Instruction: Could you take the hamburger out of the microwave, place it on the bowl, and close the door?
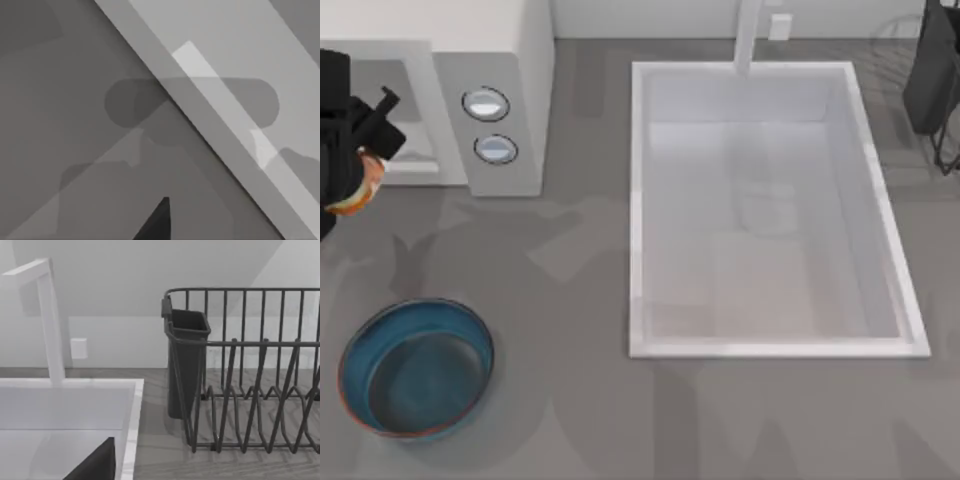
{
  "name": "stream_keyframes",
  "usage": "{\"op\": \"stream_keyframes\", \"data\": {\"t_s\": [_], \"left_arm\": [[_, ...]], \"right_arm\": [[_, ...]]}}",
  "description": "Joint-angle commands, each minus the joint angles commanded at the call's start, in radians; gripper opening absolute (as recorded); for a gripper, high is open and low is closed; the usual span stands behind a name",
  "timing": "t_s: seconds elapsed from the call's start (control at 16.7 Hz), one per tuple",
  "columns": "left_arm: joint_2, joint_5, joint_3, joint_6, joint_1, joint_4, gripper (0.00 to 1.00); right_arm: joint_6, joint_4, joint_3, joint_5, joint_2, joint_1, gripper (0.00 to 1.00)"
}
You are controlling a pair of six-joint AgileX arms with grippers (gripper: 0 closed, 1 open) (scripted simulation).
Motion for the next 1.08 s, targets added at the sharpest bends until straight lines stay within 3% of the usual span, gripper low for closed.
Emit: {"op": "stream_keyframes", "data": {"t_s": [0.36,0.66,0.9,1.08], "left_arm": [[0.189,-0.182,0.289,-0.801,-0.262,-0.701,0.00],[0.355,-0.325,0.418,-1.383,-0.462,-1.223,0.00],[0.470,-0.413,0.456,-1.682,-0.582,-1.511,0.00],[0.522,-0.451,0.461,-1.795,-0.632,-1.620,0.00]], "right_arm": [[0.000,0.000,0.000,0.000,0.000,0.000,1.00],[0.000,0.000,0.000,0.000,0.000,0.000,1.00],[0.000,0.000,0.000,0.000,0.000,0.000,1.00],[0.000,0.000,0.000,0.000,0.000,0.000,1.00]]}}
